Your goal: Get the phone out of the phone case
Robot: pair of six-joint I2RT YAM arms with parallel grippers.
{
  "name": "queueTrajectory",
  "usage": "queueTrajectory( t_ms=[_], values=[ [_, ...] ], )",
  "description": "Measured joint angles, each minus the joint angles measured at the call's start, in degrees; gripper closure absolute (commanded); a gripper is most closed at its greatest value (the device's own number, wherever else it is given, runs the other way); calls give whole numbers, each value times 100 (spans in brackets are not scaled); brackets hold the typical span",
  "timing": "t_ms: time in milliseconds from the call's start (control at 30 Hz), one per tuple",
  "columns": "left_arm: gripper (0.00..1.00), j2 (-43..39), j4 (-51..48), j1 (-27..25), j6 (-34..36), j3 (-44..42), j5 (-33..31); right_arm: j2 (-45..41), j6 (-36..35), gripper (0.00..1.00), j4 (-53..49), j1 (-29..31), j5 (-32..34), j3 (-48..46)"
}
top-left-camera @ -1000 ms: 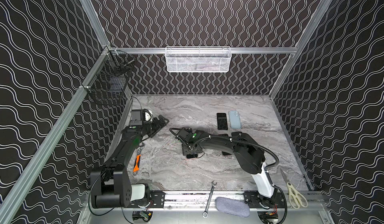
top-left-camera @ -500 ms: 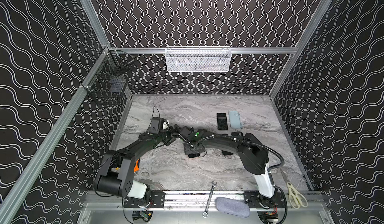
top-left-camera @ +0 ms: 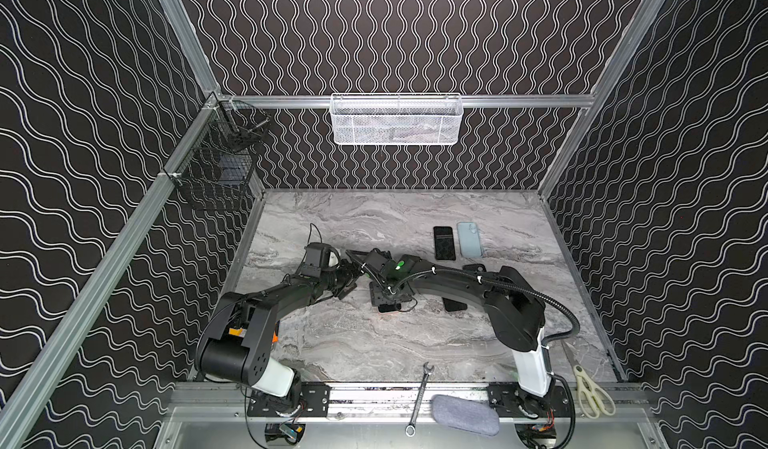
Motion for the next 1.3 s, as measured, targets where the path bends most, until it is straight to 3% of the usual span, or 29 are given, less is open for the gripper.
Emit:
queueTrajectory(
  t_ms=[267,533,967,1300],
  values=[
    [8,140,590,-57,-319,-149,179,-240,-13,52,-4,-26,-44,-42],
    [18,507,1740,-310,-1060,-417,393,-431,-92,52,-2,-24,-164,-44],
    [60,433,3071,-621,-1679,-765,136,-686,-111,52,37,-39,-398,-74],
    [82,1154,4870,-820,-2439,-1163,28,-713,-105,52,46,-90,-514,-184]
  ],
)
